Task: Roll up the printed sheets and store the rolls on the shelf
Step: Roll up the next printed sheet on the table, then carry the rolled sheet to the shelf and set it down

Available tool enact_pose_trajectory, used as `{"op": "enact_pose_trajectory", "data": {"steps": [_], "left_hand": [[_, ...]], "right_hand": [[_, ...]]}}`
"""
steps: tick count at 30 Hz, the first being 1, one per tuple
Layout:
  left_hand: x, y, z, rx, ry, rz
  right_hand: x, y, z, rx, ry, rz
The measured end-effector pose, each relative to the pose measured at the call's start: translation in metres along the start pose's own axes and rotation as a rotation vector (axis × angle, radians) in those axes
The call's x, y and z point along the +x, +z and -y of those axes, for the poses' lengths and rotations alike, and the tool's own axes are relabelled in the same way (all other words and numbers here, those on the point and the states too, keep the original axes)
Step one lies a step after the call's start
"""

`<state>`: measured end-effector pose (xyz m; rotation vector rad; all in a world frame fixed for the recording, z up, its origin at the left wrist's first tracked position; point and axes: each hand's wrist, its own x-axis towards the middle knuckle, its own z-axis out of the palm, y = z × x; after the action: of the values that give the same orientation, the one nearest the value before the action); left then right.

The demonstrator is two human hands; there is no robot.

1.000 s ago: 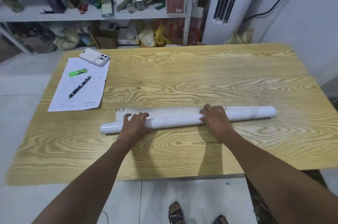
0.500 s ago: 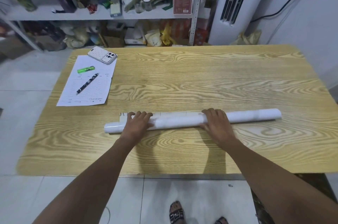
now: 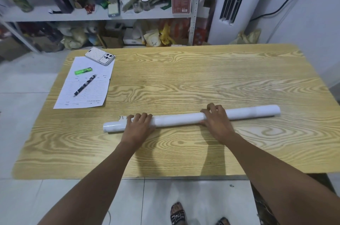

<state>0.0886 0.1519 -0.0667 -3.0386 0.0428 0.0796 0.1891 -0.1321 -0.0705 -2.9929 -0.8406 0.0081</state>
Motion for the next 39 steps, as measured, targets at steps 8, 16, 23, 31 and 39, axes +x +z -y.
{"op": "enact_pose_trajectory", "data": {"steps": [8,16,23,31,39], "left_hand": [[0.015,0.004,0.025,-0.283,0.096,0.069],[0.033,0.013,0.041,-0.395,0.11,0.136],[0.038,0.018,0.043,-0.322,0.174,0.046],[0.052,-0.027,0.059,-0.326,0.232,0.019],[0.063,-0.149,0.072,-0.256,0.211,-0.128]], "right_hand": [[0.01,0.005,-0.009,0.109,0.016,0.055],[0.032,0.01,-0.027,0.105,-0.153,0.01],[0.041,0.01,-0.027,-0.008,-0.212,-0.05],[0.051,-0.02,-0.026,-0.108,-0.224,-0.155],[0.074,-0.132,-0.035,-0.104,-0.283,-0.344]]}}
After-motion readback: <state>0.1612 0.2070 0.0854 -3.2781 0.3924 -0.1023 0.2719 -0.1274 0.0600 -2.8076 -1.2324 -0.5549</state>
